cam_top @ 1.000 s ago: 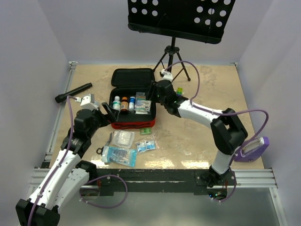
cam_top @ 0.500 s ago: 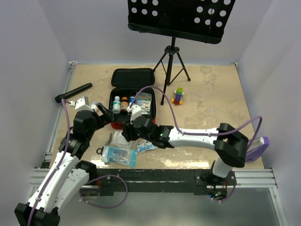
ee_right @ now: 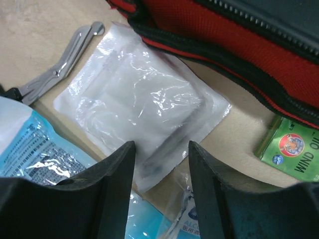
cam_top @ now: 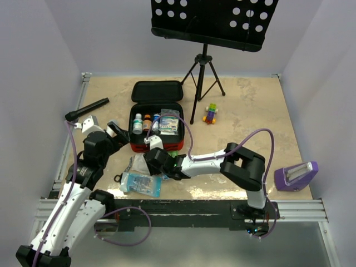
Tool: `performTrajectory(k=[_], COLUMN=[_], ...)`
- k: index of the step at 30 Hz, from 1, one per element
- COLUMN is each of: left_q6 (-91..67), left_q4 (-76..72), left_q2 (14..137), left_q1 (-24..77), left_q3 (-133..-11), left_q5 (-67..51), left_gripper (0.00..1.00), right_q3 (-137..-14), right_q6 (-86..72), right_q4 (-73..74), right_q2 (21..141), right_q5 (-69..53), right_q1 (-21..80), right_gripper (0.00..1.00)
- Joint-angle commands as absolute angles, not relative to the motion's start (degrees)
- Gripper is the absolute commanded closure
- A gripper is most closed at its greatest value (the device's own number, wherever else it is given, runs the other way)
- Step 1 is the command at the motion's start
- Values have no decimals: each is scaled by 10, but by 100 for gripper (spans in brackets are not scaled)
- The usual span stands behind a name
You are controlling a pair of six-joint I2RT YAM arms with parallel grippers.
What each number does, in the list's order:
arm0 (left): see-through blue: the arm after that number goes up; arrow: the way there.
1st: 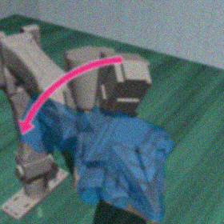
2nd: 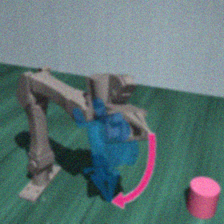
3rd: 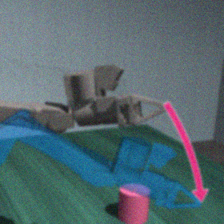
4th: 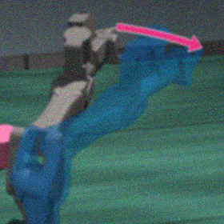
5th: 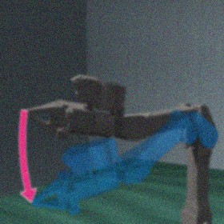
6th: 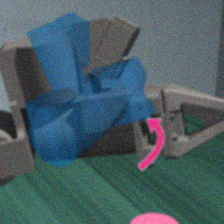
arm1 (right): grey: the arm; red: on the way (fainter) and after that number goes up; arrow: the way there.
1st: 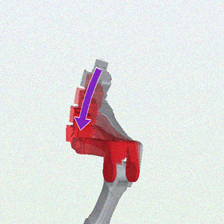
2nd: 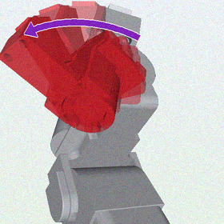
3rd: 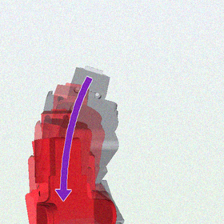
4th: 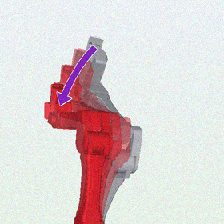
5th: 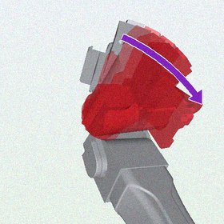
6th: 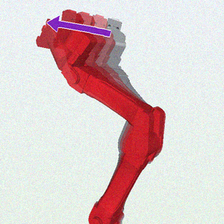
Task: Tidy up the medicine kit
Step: Pick up the medical item at the center of the board.
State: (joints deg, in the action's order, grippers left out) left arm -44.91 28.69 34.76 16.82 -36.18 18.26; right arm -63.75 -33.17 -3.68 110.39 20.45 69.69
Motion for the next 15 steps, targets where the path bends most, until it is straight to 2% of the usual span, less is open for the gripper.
performTrajectory(k=[1,4,12,15], left_q6=[-450,-446,-442,-441], left_q4=[283,278,271,270], left_q2=[350,351,350,348], left_q1=[165,165,164,165], left_q3=[-371,-371,-365,-365], left_q5=[185,182,172,172], left_gripper=[1,1,1,0], right_q3=[-678,-675,-650,-635], right_q6=[-345,-345,-355,-363], right_q4=[-22,-21,-26,-24], right_q2=[1108,1114,1104,1068], right_q5=[247,247,237,243], right_q1=[697,697,697,701], right_gripper=[53,60,100,100])
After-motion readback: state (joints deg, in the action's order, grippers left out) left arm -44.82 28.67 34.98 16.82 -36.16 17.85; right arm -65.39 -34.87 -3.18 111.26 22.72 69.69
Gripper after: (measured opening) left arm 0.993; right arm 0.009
